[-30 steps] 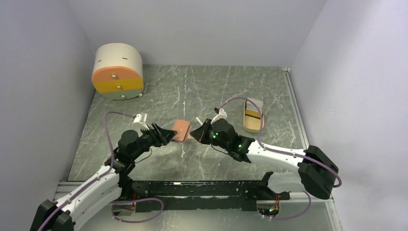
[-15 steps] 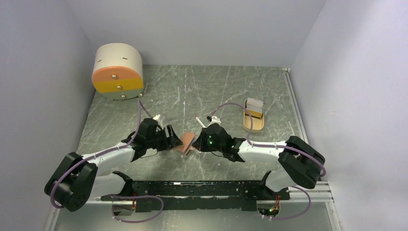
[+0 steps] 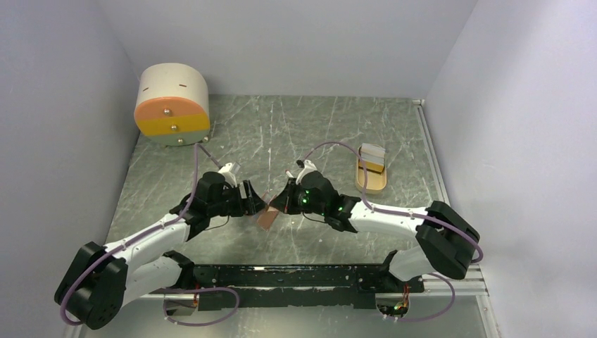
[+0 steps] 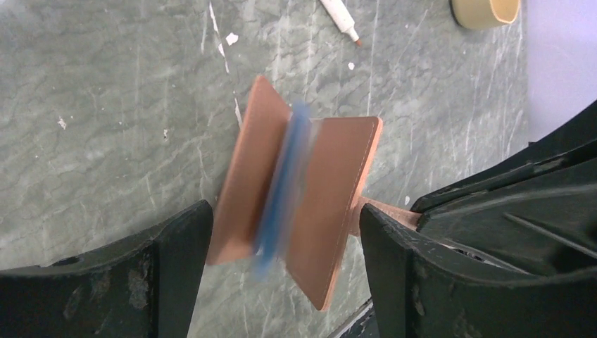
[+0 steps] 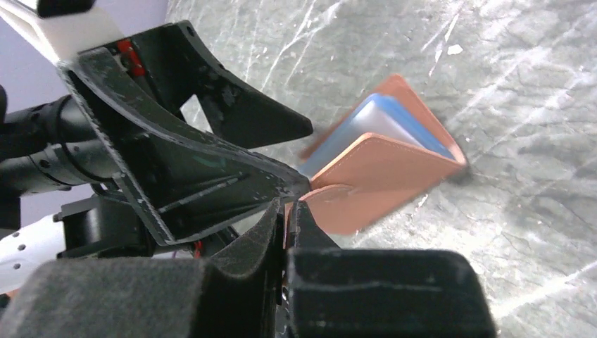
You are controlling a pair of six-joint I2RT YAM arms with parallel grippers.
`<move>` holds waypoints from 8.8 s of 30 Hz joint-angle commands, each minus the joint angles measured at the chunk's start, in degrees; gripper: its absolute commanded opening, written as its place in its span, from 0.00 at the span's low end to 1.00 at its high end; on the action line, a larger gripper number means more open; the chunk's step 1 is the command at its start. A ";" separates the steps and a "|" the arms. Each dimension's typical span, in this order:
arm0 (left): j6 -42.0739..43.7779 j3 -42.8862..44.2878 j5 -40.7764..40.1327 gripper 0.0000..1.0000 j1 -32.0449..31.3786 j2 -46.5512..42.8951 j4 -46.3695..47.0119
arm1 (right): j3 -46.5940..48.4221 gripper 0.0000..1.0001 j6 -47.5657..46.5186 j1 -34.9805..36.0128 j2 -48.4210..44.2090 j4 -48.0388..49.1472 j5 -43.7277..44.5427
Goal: Put the credit cards into the card holder
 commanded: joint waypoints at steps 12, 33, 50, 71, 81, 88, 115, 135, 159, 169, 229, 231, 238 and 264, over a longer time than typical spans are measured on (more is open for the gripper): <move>2.39 1.23 -1.46 0.76 0.69 -2.07 -2.09 | -5.25 0.00 -1.92 -1.84 -1.63 -4.15 2.90; 4.05 -0.18 0.91 0.73 0.69 1.65 1.73 | -11.99 0.00 -1.82 -3.30 -6.10 -2.74 3.93; 4.77 0.49 5.39 0.62 0.69 5.55 5.19 | -12.48 0.00 -3.07 -4.92 -5.23 -3.52 4.29; 4.33 -1.48 4.27 0.43 0.69 3.66 6.75 | -13.54 0.00 -3.14 -6.45 -2.85 -1.50 3.04; 4.18 -2.22 3.96 0.41 0.76 3.69 7.67 | -13.80 0.00 -2.94 -6.53 -2.59 -1.22 2.70; 4.28 -1.88 3.88 0.40 0.76 4.05 7.64 | -13.47 0.00 -3.48 -6.53 -2.74 -2.31 3.35; -2.32 4.14 3.68 0.09 0.59 0.72 -2.66 | 0.16 0.61 3.43 0.61 -0.75 -3.85 -0.13; -0.88 0.76 7.12 0.22 0.60 1.24 -1.14 | -4.59 0.20 1.22 0.06 11.27 3.66 0.12; 1.44 0.58 7.25 0.27 0.62 -0.60 -1.69 | -3.93 0.16 -0.27 -0.02 10.87 1.37 2.23; -0.15 1.08 11.95 0.37 0.63 0.96 2.27 | -0.62 0.18 0.39 -0.01 10.43 3.15 -1.70; 5.18 4.23 6.91 0.36 0.62 4.05 -2.55 | 0.78 0.17 1.44 0.09 14.83 3.93 -2.01; 5.38 4.24 6.56 0.35 0.61 4.66 -2.51 | 0.84 0.17 1.43 0.12 14.89 4.00 -2.12; 5.75 4.54 4.87 0.28 0.61 7.22 -4.39 | -0.19 0.18 1.65 0.08 14.70 3.78 -1.47; 2.77 3.97 11.01 0.44 0.62 4.74 -0.34 | 2.54 0.18 1.39 0.19 14.76 3.68 -2.97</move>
